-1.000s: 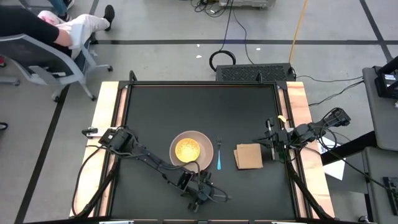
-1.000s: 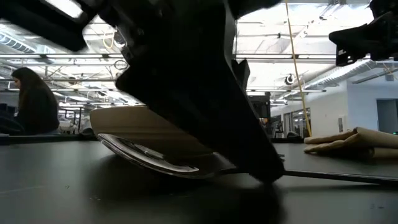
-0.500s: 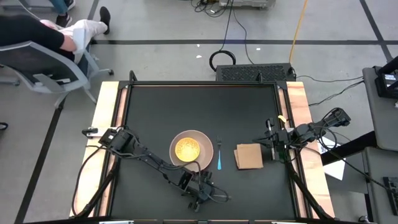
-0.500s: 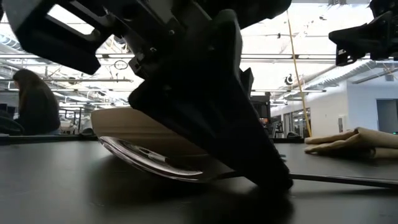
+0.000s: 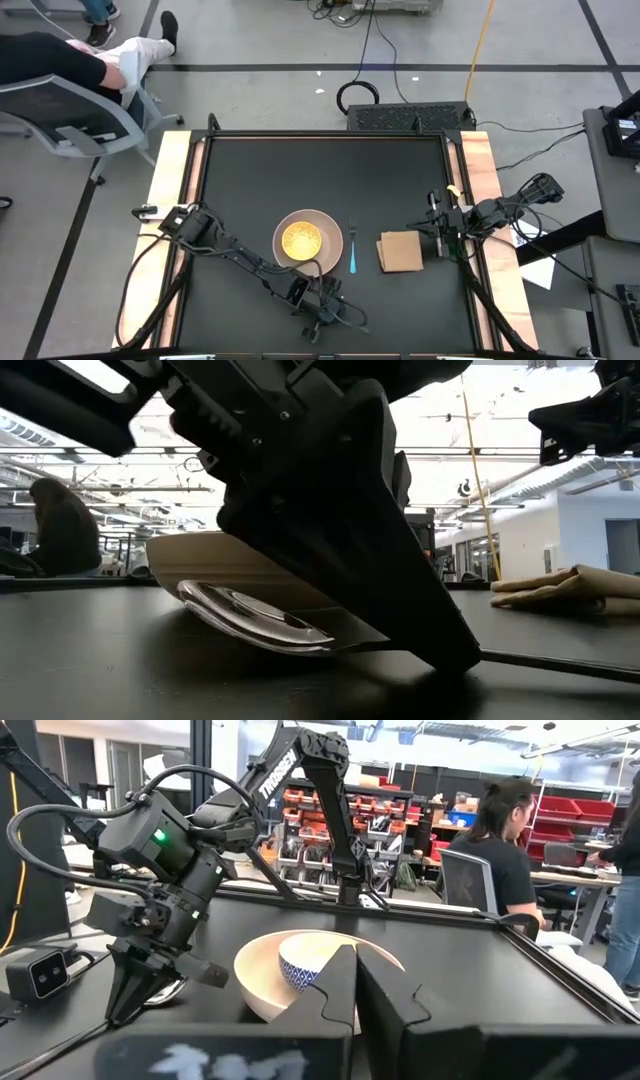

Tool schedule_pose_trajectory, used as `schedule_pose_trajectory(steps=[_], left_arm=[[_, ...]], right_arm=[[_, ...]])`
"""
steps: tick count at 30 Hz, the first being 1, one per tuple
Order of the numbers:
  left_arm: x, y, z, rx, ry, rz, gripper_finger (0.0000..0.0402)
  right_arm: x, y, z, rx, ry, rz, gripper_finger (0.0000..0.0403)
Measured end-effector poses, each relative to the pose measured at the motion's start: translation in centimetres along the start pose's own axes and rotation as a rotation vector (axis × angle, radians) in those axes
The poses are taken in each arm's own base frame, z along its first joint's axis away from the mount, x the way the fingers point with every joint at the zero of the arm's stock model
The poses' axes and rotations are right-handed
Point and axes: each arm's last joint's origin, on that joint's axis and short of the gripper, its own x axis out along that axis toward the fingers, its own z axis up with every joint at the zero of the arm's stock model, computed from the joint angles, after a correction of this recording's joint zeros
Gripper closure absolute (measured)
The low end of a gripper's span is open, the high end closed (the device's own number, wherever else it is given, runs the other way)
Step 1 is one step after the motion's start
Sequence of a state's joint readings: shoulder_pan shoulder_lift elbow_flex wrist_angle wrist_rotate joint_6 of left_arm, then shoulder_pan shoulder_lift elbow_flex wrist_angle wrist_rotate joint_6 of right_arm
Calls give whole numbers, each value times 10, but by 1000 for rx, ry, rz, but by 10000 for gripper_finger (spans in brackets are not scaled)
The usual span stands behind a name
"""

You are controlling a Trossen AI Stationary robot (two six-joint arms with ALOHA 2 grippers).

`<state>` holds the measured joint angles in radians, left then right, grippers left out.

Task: Set table place
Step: Put the black spoon into the yellow bowl on the brown plate

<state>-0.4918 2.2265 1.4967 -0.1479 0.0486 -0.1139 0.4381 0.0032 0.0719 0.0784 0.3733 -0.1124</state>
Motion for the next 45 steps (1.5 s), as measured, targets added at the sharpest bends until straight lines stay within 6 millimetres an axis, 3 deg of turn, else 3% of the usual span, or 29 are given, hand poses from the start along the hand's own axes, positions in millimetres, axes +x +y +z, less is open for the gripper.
schedule_pose_trajectory(steps=[7,19,39,45], left_arm=[[-5,-13,16,35,-1,-32,393],[-40,-25,64,145,14,58,389],[-87,26,109,154,-29,212,387],[-116,27,118,156,-64,237,392]], right_arm=[[0,0,0,0,0,0,403],[0,0,0,14,0,1,403],[0,0,0,23,-1,4,403],[0,0,0,26,-1,8,403]])
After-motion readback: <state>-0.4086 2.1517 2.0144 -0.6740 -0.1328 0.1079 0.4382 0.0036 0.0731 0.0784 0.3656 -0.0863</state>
